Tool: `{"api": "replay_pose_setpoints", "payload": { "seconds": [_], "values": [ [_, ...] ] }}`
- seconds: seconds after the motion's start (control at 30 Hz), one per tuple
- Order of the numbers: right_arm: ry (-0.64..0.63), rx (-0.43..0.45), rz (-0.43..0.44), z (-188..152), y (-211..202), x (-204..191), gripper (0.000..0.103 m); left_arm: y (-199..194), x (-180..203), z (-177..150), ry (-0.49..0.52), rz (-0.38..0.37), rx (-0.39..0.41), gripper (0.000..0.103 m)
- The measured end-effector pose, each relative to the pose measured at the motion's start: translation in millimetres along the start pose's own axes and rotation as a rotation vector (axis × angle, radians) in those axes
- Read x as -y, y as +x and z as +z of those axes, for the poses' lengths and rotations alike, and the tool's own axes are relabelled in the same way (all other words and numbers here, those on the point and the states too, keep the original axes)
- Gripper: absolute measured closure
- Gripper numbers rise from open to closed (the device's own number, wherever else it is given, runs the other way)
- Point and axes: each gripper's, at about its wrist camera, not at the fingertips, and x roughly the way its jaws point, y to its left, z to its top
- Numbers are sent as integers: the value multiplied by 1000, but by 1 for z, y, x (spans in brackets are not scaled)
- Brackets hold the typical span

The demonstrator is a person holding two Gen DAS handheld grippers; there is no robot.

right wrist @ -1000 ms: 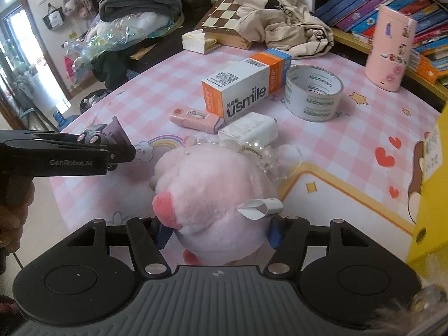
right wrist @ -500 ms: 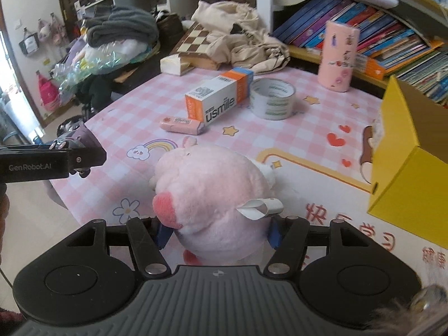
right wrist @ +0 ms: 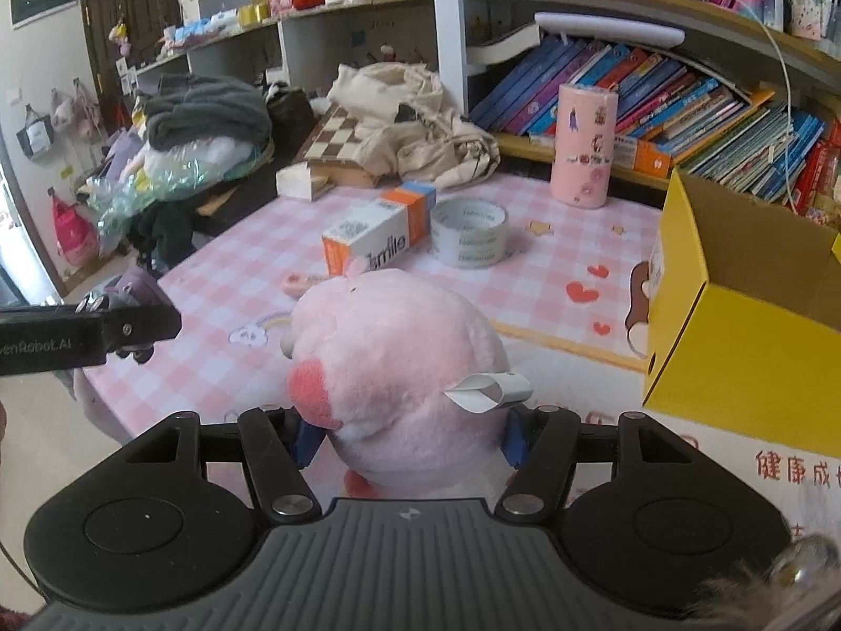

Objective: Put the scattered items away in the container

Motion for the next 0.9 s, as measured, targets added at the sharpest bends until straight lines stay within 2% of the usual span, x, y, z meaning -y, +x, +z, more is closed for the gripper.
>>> {"api": "replay_pose_setpoints", "payload": {
  "seconds": [0.2,0.4,0.9],
  "values": [
    [-23,75,0,13,-7,1,42,-8,2,7,-21,-6,37,39],
    [-35,76,1,12,-10,0,42,-15,9,9,-9,-16,62,39],
    [113,197,-128,3,-56,23,42,-31,26,0,50,-90,58,39]
  ]
}}
